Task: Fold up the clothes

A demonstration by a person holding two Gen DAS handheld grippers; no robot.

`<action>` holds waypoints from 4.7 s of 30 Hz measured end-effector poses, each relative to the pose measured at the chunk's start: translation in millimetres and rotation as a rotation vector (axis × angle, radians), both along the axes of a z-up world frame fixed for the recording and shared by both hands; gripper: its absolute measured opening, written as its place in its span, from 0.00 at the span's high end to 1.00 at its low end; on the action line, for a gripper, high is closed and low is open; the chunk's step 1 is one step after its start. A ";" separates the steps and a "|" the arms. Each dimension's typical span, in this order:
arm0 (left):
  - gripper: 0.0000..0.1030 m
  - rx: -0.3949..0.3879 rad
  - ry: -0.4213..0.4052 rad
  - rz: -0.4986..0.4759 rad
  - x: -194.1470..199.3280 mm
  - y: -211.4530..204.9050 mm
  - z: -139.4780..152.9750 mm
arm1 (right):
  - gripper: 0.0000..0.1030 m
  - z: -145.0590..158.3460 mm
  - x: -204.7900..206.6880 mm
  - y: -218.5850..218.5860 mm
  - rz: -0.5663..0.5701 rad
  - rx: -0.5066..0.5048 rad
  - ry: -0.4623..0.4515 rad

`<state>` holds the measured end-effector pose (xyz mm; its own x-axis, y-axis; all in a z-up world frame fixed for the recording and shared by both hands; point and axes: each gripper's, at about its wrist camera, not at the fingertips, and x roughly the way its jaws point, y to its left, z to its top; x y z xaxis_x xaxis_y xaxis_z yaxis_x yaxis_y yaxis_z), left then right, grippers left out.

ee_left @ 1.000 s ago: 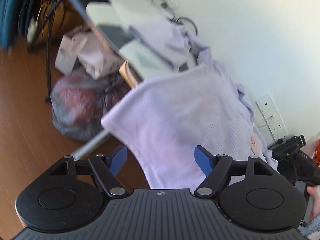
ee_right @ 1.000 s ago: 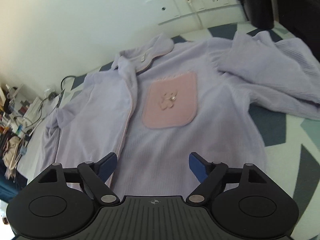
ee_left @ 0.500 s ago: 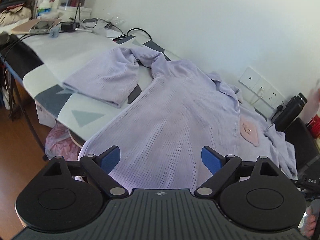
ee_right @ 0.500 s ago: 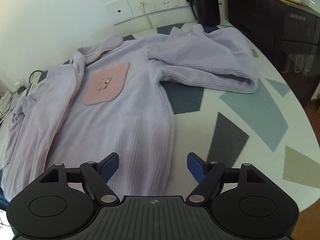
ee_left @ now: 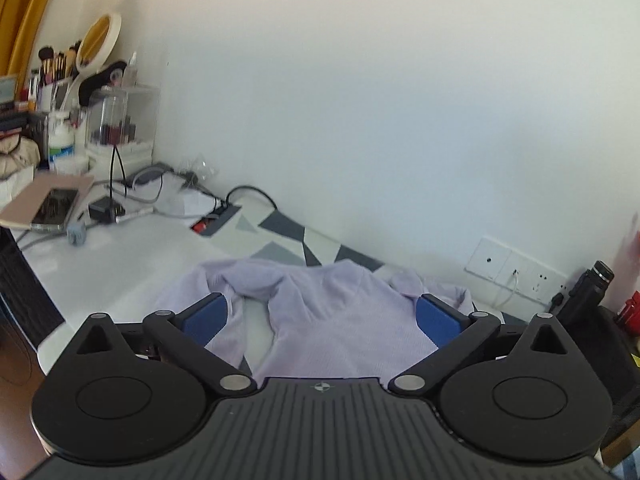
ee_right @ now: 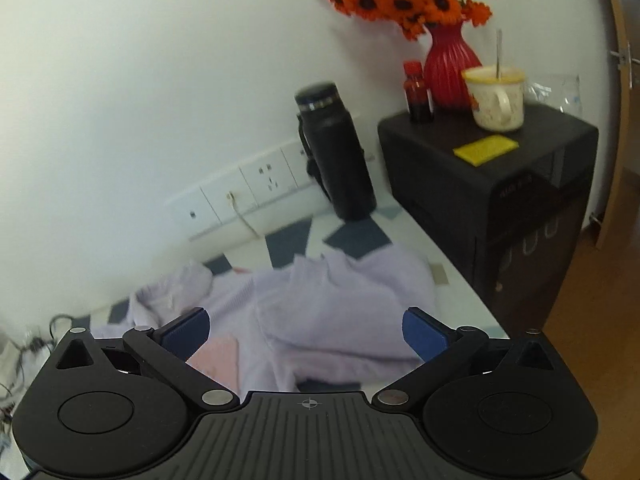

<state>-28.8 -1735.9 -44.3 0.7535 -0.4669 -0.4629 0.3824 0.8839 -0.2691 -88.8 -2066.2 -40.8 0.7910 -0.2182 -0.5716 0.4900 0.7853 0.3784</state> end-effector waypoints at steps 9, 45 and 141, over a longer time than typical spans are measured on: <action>0.01 0.081 0.059 -0.003 38.8 -44.9 -23.3 | 0.01 30.9 61.9 9.1 0.030 -0.061 -0.115; 0.00 0.475 0.198 -0.280 156.9 -182.7 -200.0 | 0.69 -170.0 179.8 6.9 -0.049 -0.043 0.272; 0.57 0.224 0.450 -0.420 205.4 -183.9 -173.5 | 0.38 -124.8 77.3 33.6 -0.102 0.098 0.134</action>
